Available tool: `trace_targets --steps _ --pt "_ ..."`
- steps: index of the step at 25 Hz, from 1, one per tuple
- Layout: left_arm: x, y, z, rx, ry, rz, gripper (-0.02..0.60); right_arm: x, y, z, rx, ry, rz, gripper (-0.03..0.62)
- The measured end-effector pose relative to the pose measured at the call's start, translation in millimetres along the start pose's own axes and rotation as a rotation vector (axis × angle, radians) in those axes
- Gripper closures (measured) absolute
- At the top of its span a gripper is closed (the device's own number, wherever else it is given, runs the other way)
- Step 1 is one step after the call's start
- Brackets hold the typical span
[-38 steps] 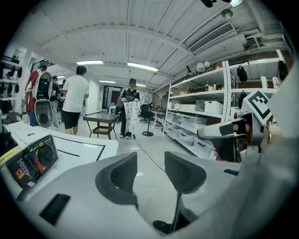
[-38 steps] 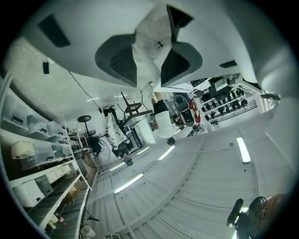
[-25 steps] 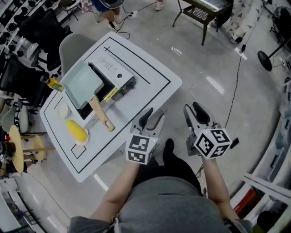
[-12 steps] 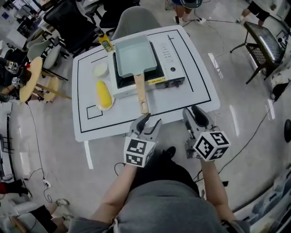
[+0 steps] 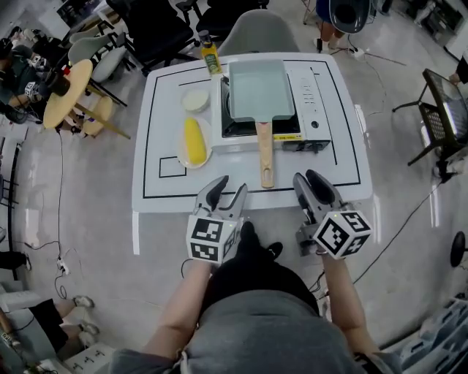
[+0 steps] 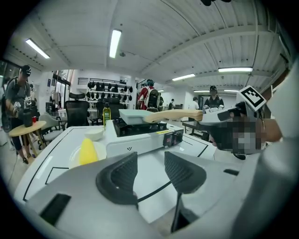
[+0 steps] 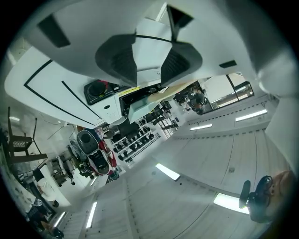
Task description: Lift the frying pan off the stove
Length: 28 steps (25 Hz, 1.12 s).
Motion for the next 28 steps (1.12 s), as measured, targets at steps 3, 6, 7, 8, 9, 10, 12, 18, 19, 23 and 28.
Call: trace_targets --steps 3,6,7,8,9,10,12,18,19,23,28 --pt "3 8 2 0.010 -0.014 0.004 0.410 2 4 -3 0.005 -0.003 0.012 0.441" --pt "7 13 1 0.015 -0.028 0.005 0.410 2 2 -5 -0.001 -0.004 0.018 0.441" --pt "9 15 1 0.015 -0.033 0.007 0.410 2 1 -5 -0.003 -0.002 0.015 0.441" --pt "12 17 1 0.012 -0.037 0.011 0.410 2 0 -5 -0.004 0.000 0.009 0.441" --pt "15 18 1 0.007 -0.042 0.016 0.410 3 -2 -4 -0.004 0.001 0.004 0.441" --pt "20 19 0 0.003 -0.045 0.019 0.410 4 -3 -4 -0.005 0.000 0.001 0.441" --pt "28 22 -1 -0.002 -0.050 0.019 0.410 7 -6 -3 -0.006 -0.004 -0.001 0.441" --pt "50 29 -5 0.012 -0.074 -0.012 0.410 16 -10 -4 0.000 -0.017 0.011 0.441" --pt "53 30 -5 0.016 -0.077 -0.015 0.410 17 -9 -5 0.001 -0.017 0.020 0.441" --pt "63 34 -5 0.010 -0.076 -0.005 0.410 26 -8 -8 0.002 -0.013 0.061 0.441" --pt "83 47 -16 -0.272 -0.072 0.279 0.408 32 -14 -11 0.006 -0.016 0.057 0.441"
Point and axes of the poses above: the fingertips, and each gripper's own axes: z backward along the fingers, y to its left, x out of its top, the point moved 7 cm from there along z, backward along the fingers, and after that the axes turned 13 degrees about y, right-handed, at the moved point
